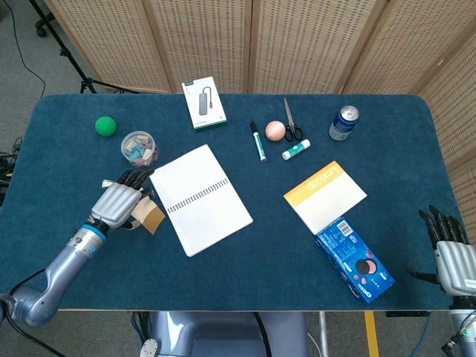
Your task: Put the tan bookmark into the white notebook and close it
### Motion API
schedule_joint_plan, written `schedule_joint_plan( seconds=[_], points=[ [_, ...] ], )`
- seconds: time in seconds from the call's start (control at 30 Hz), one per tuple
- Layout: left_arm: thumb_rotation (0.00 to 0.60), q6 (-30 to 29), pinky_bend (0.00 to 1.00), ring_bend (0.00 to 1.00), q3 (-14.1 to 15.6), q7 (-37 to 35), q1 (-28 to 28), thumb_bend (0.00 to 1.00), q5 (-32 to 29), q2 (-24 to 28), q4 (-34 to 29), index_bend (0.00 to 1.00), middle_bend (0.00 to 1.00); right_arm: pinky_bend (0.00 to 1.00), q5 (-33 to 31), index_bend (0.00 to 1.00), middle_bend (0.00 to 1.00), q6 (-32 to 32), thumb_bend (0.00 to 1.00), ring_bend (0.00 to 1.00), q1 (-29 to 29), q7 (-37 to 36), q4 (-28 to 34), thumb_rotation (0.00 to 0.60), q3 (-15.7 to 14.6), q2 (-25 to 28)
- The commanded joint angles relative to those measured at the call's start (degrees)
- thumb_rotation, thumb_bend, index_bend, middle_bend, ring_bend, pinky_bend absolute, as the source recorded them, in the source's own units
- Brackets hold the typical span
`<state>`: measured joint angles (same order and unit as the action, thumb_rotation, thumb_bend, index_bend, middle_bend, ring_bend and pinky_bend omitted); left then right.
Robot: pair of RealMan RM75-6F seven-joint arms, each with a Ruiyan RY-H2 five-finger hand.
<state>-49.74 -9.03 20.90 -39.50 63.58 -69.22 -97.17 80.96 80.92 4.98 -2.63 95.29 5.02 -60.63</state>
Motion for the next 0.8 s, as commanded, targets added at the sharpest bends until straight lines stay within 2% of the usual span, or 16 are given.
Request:
schedule_joint_plan(
  seconds=[0.03,0.2,0.4,0.57,0.8],
  points=[
    [0.6,1.1,0.0,0.0,-3.2,4.9,-3.9,0.2,-10.3,0.5,-4.4,0.63,0.0,0.0,0.1,0.0,0.0,-0.1,0.0,0.0,0.0,-0.5,0.0,0.6,0.0,0.2],
    [0.6,-1.3,0.0,0.0,-5.0,11.4,-9.6,0.2,-25.3,-2.0,-6.0,0.63,0.0,0.0,0.3,0.0,0.0,0.0,0.0,0.0,-0.1,-1.9,-0.1,0.6,0.0,0.7],
    [0.6,-8.7,0.0,0.0,-8.2,17.3,-16.8,0.2,-45.0,-5.9,-8.2,0.63,0.0,0.0,0.8,0.0,0.0,-0.1,0.0,0.0,-0.2,-3.6,-0.2,0.6,-0.2,1.2],
    [0.6,-20.7,0.0,0.0,-14.5,22.0,-24.9,0.2,-63.8,-11.8,-6.8,0.63,0.0,0.0,1.0,0.0,0.0,-0.3,0.0,0.0,-0.2,-5.4,-0.5,0.6,-0.2,1.8],
    [0.6,-28.0,0.0,0.0,-21.2,22.8,-29.8,0.21,-74.8,-18.7,-0.8,0.64,0.0,0.0,1.0,0.0,0.0,-0.8,0.0,0.0,-0.1,-6.8,-0.7,0.6,-0.2,2.3]
  ],
)
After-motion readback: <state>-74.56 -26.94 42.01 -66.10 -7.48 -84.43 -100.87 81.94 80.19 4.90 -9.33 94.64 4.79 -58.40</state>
